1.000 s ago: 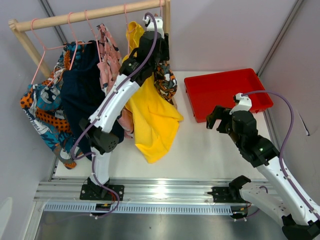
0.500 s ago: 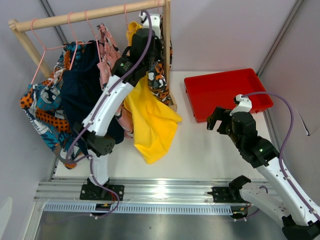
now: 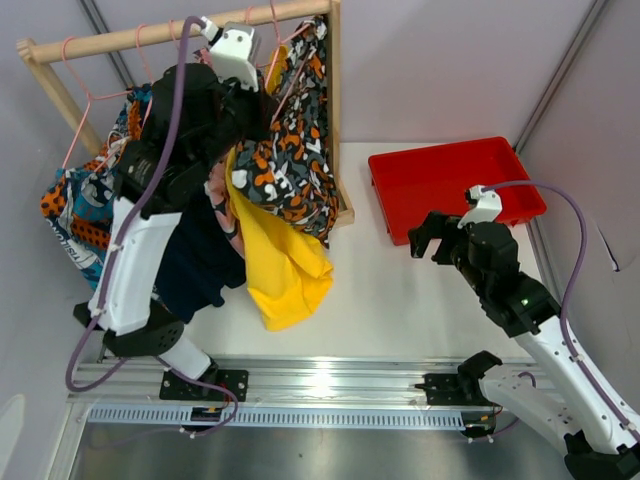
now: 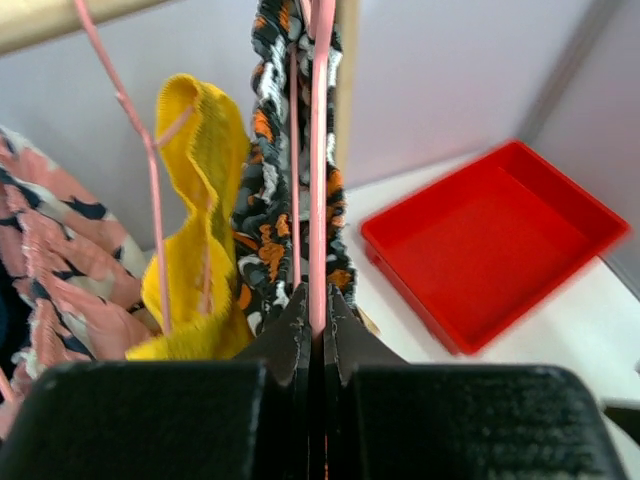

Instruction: Remove the shorts from the hanger

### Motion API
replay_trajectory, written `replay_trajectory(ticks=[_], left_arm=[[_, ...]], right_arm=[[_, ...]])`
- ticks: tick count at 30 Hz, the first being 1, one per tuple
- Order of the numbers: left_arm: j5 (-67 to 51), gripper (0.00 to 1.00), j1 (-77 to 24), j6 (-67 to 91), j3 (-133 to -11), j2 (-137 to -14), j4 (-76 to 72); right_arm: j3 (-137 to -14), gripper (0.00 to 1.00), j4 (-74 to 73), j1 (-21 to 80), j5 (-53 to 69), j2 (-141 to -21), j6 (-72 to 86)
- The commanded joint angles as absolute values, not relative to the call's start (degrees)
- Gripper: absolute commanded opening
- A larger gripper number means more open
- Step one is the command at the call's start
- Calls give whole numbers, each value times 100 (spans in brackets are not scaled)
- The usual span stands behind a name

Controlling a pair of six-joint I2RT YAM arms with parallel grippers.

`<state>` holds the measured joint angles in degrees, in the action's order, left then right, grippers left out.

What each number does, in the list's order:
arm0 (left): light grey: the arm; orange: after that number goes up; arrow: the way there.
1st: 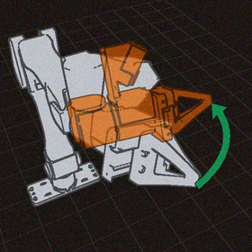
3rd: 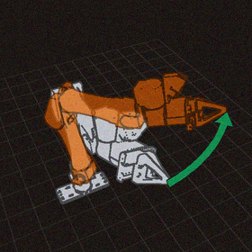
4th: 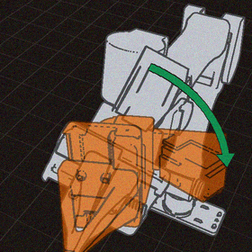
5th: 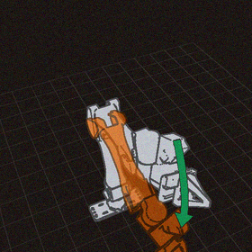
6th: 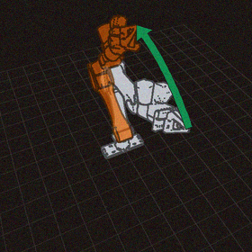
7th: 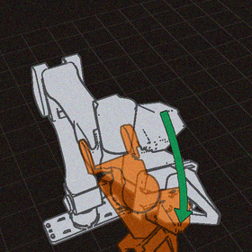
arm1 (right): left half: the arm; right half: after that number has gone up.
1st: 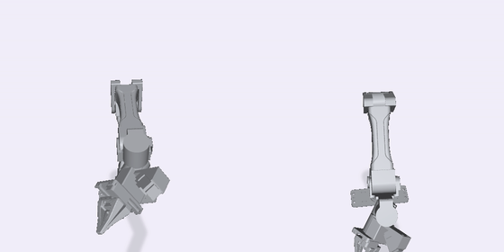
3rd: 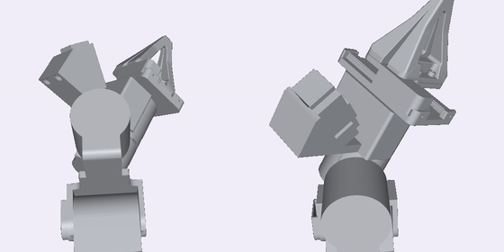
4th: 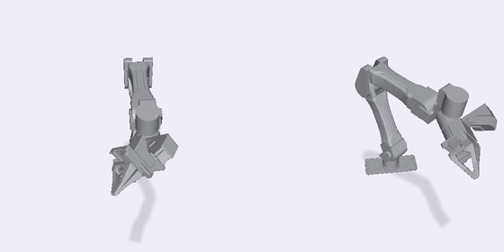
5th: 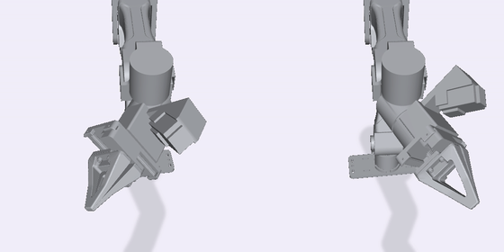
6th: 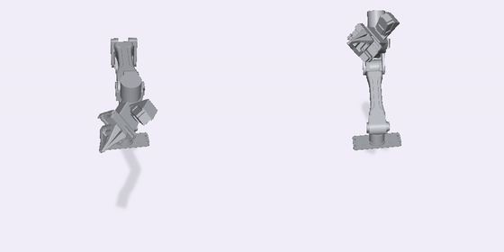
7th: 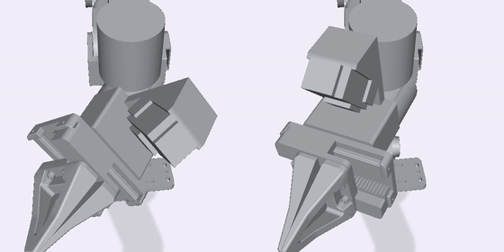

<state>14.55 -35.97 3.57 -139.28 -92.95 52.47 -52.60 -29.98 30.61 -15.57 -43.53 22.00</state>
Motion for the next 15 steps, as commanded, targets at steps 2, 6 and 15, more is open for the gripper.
replay_trajectory(ticks=[2, 6, 15], left_arm=[[-76, 0, -3630, 501, -13345, -8107, 5168], [-1665, 0, -3630, 764, -12666, -7244, 5151], [-2803, 0, -3639, 1010, -12322, -6214, 5063]], right_arm=[[-5774, 100, -2005, 3059, -610, -4157, 1653], [-6335, 99, -1661, 3059, 43, -4350, 1389], [-8031, 100, -1468, 3085, 1362, -5387, 1081]])
